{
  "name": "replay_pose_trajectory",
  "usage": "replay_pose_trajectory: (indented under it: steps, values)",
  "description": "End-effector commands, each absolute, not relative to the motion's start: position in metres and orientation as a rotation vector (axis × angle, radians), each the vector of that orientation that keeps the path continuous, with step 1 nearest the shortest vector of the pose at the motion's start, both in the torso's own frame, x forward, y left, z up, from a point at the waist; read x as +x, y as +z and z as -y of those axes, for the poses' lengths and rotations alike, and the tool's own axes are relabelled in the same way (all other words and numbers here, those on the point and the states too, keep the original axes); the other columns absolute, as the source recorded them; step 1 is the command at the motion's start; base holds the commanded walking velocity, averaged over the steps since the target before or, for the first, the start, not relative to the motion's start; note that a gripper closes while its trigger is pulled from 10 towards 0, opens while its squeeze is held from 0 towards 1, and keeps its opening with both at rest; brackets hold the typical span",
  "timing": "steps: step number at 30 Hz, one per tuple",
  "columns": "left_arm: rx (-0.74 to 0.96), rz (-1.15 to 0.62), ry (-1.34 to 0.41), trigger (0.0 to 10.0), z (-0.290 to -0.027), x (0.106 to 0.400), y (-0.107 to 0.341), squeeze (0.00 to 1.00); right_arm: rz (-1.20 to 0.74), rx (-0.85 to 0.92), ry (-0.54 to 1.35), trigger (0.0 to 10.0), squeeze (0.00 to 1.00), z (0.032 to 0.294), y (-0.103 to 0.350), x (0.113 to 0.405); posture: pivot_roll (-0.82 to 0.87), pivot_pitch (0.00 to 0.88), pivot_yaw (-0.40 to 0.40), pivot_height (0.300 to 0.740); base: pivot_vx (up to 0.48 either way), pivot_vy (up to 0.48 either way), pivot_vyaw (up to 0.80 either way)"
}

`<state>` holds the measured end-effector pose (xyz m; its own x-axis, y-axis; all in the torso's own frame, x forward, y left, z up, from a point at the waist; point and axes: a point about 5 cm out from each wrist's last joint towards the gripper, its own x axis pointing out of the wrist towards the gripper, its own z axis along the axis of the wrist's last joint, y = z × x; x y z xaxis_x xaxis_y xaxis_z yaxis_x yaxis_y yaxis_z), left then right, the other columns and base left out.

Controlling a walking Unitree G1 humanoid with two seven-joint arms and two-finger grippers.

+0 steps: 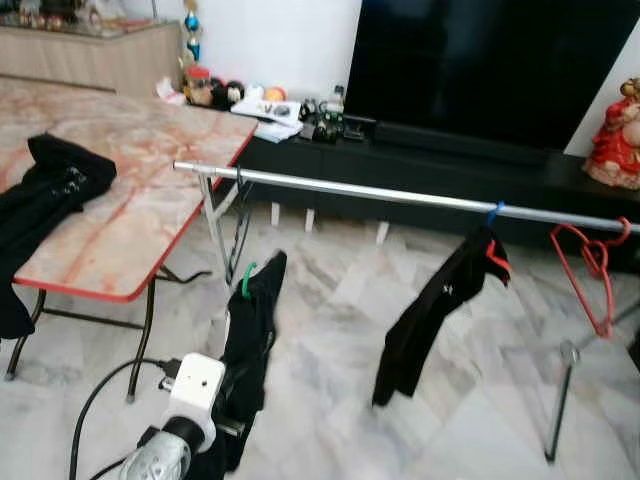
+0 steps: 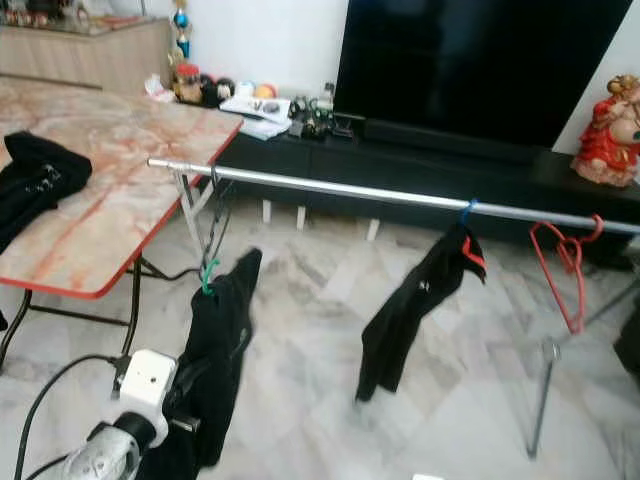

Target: Hang hanger

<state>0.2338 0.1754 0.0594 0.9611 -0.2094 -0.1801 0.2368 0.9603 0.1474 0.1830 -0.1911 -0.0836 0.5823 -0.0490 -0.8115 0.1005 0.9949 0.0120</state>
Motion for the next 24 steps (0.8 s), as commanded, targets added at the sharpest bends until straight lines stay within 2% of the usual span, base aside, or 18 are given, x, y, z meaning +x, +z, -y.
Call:
replay_pose_trajectory:
  steps: [1, 24]
  values:
    - [0.16, -0.118, -0.243, 10.0, -0.1701, 0.2375, 0.0677, 0.0, -0.962, 0.061, -0.114, 10.0, 0.0, 0.1945, -0.0873, 0.174, 0.14, 0.0, -0.024, 0.74, -0.27, 0.0, 0.0]
    - [0.164, -0.122, -0.252, 10.0, -0.1696, 0.238, 0.069, 0.0, -0.961, 0.06, -0.114, 10.0, 0.0, 0.1944, -0.0872, 0.174, 0.14, 0.0, -0.021, 0.74, -0.27, 0.0, 0.0]
